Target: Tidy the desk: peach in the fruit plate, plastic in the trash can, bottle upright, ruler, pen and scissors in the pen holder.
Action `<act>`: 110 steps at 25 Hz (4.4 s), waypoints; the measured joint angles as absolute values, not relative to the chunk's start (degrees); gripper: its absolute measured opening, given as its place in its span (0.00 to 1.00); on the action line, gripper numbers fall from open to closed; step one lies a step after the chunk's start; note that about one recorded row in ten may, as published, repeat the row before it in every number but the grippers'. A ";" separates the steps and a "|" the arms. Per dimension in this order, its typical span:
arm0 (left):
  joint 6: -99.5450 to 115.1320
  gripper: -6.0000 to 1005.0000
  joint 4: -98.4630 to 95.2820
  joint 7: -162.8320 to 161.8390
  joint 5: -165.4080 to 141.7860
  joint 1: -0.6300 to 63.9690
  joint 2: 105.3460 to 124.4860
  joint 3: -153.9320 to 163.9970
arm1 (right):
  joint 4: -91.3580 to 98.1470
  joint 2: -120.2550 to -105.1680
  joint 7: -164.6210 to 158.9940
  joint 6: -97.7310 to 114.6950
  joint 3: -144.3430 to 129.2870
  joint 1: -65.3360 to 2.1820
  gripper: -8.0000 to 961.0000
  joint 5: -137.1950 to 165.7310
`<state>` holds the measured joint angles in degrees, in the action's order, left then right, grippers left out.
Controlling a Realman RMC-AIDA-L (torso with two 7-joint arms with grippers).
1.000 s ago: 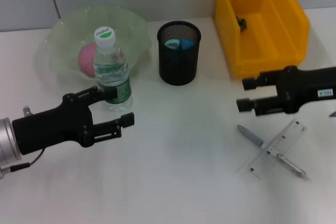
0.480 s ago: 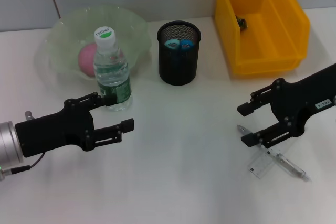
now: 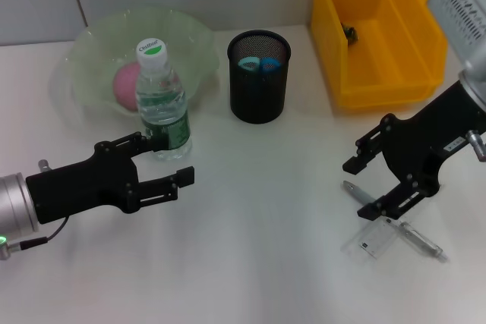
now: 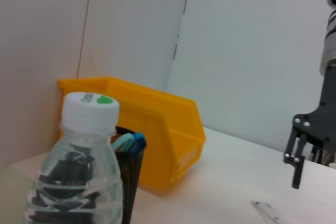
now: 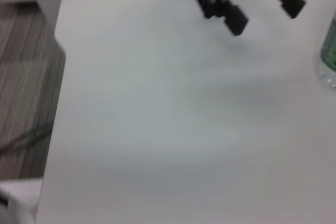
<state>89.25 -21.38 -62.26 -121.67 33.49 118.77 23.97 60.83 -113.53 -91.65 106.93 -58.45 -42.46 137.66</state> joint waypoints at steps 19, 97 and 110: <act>84.91 0.81 -17.90 -60.75 -118.21 32.70 118.74 24.21 | 72.99 -117.32 -77.70 110.40 -71.18 -42.44 0.74 149.06; 88.24 0.81 -17.84 -57.91 -114.86 28.92 118.64 29.26 | 68.96 -119.18 -72.10 99.89 -83.50 -40.80 0.42 150.61; 91.55 0.81 -17.84 -57.47 -114.87 28.83 118.65 29.72 | 80.40 -118.63 -76.99 109.31 -56.07 -41.90 0.42 131.64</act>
